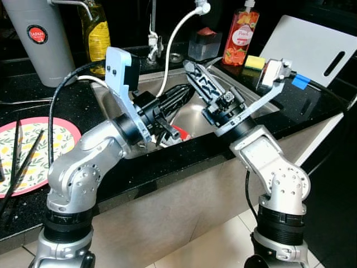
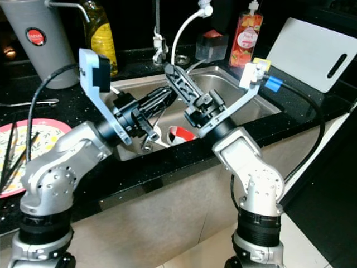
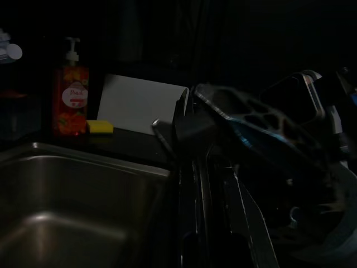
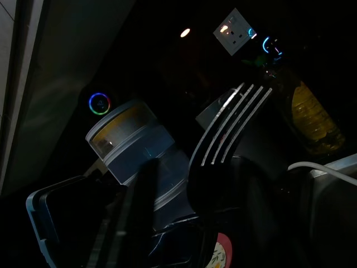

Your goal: Kitchen organization

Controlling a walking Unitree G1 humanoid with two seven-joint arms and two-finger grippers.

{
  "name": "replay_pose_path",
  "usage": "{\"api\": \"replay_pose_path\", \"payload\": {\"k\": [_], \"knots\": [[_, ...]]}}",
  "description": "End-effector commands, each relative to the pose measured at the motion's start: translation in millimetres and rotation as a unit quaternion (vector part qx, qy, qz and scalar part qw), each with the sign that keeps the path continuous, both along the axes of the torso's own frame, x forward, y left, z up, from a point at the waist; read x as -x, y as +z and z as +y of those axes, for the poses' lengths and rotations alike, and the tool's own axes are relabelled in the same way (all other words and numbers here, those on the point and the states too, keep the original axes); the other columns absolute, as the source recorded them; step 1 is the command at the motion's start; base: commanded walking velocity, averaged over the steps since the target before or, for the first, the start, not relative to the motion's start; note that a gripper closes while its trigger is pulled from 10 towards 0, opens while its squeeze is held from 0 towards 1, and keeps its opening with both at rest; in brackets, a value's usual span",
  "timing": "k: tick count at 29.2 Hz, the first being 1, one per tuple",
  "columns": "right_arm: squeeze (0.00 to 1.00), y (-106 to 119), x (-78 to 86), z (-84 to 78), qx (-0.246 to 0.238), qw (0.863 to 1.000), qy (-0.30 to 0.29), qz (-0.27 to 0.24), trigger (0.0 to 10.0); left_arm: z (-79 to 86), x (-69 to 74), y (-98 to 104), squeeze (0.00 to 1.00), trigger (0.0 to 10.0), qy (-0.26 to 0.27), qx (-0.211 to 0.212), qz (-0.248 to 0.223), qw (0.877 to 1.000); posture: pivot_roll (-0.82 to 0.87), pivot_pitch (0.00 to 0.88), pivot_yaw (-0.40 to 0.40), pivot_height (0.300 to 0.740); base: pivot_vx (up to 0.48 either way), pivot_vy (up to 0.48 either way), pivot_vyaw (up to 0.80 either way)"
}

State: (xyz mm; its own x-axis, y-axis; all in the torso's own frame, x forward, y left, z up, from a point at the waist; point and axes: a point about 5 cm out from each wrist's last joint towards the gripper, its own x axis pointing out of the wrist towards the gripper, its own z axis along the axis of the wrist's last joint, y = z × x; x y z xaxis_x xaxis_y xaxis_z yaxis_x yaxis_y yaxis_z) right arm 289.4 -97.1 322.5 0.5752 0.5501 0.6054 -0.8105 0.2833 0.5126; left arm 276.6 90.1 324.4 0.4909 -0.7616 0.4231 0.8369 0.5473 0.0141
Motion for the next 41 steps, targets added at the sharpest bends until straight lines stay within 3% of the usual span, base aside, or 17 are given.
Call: {"api": "replay_pose_path", "payload": {"k": [1,16,17,18,19,20,26,27,28,29,32,41], "knots": [[0.00,-1,-0.3,-1.8,-0.001,1.000,-0.003,0.000,0.0,-2.1,1.2,0,0.00,10.0,0.001,-0.006,-0.005,1.000,-0.11,0.087,-0.043,0.740,0.000,0.000,0.00],[0.00,0,1.4,0.0,0.006,1.000,-0.001,-0.007,0.0,-1.8,1.8,2,0.00,10.0,0.021,-0.008,-0.018,1.000,-0.11,0.093,-0.049,0.740,0.000,0.000,0.00],[0.00,0,1.5,0.1,0.007,1.000,-0.001,-0.007,7.5,-1.8,1.8,2,0.00,10.0,0.021,-0.008,-0.018,1.000,-0.11,0.093,-0.049,0.740,0.000,0.000,0.00],[0.00,0,1.5,0.1,0.007,1.000,-0.001,-0.007,7.5,-1.8,1.8,2,0.00,10.0,0.021,-0.008,-0.018,1.000,-0.11,0.093,-0.049,0.740,0.000,0.000,0.00],[0.00,-1,1.8,0.8,0.011,1.000,-0.002,-0.008,10.0,-1.9,2.0,2,0.00,10.0,0.021,-0.008,-0.018,1.000,-0.11,0.094,-0.049,0.740,0.000,0.000,0.00],[0.00,-1,1.7,1.6,0.017,1.000,-0.005,-0.009,10.0,-1.6,1.3,3,1.00,10.0,0.021,0.000,-0.015,1.000,-0.11,0.096,-0.049,0.740,0.000,0.000,0.00],[0.00,-3,-2.4,1.3,0.028,0.999,-0.020,-0.003,10.0,-0.3,2.1,6,1.00,10.0,0.026,0.004,-0.024,0.999,-0.11,0.096,-0.050,0.740,0.000,0.000,0.00],[0.00,-5,-4.5,0.1,0.038,0.999,-0.033,-0.004,10.0,4.0,0.1,9,0.67,10.0,0.037,0.019,-0.020,0.999,-0.11,0.098,-0.049,0.740,0.000,0.000,0.00],[0.00,-6,-6.0,-0.7,0.045,0.998,-0.042,-0.004,10.0,7.2,-1.4,10,0.67,10.0,0.044,0.031,-0.017,0.998,-0.11,0.098,-0.049,0.740,0.000,0.000,0.00],[0.00,-8,-9.3,-1.8,0.066,0.996,-0.066,-0.006,10.0,11.6,-3.0,13,0.00,10.0,0.053,0.043,-0.016,0.998,-0.11,0.098,-0.049,0.740,0.000,0.000,0.00],[0.00,-15,-21.4,-1.4,0.142,0.980,-0.137,-0.021,10.0,21.7,-5.9,18,0.00,10.0,0.073,0.062,-0.016,0.995,-0.10,0.104,-0.049,0.740,0.000,0.000,0.00],[0.00,-17,-53.5,1.7,0.157,0.964,-0.215,-0.006,10.0,31.1,-9.1,24,0.00,10.0,0.092,0.078,-0.019,0.992,-0.10,0.103,-0.043,0.740,0.000,0.000,0.00]]}}
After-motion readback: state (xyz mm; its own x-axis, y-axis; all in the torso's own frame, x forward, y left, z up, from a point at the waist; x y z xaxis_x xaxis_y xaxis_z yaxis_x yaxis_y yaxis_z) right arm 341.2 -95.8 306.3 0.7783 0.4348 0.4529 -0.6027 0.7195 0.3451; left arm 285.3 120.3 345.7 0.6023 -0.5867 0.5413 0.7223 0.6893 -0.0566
